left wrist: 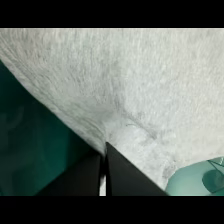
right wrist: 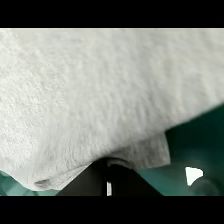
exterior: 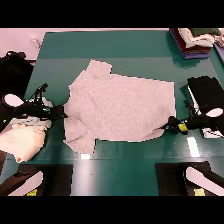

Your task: Fold the shirts.

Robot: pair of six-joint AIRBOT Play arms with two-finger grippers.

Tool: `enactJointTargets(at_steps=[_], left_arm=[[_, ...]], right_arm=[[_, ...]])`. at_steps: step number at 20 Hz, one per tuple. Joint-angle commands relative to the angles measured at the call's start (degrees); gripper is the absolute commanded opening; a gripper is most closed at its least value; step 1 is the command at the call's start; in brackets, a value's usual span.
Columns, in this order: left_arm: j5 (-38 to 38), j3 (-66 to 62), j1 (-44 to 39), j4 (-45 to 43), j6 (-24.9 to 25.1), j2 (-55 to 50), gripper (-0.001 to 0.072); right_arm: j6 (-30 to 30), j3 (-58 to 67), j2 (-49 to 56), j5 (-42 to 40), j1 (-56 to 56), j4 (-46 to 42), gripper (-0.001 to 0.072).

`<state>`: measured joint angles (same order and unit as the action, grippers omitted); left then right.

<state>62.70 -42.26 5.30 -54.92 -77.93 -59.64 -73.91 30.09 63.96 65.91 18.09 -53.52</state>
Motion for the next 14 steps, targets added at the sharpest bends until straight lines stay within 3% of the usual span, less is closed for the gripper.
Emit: enactJointTargets(at_steps=[1, 4, 8, 11, 14], left_arm=[[4.22, -4.66, 0.04, -0.13, 0.02, 2.16, 0.0024], [4.35, -17.46, 0.15, -0.09, -0.79, 9.68, 0.0024], [3.21, -44.28, 0.15, -0.22, -3.02, 16.61, 0.0024], [2.29, -65.16, 0.15, -1.57, -4.70, 17.31, 0.0024], [0.00, -76.08, 0.15, -4.76, -6.19, 17.27, 0.0024]], right_arm=[[0.50, 6.60, -0.79, 5.86, -4.76, -3.78, 0.0018], [0.46, 18.25, -10.54, 11.47, -3.61, -5.07, 0.0018], [-0.20, 41.68, -22.29, 10.69, 1.97, -4.96, 0.0017], [-0.20, 60.04, -25.00, 10.60, 7.56, -4.98, 0.0017], [-2.45, 72.30, -24.33, 11.10, 11.37, -4.92, 0.0017]])
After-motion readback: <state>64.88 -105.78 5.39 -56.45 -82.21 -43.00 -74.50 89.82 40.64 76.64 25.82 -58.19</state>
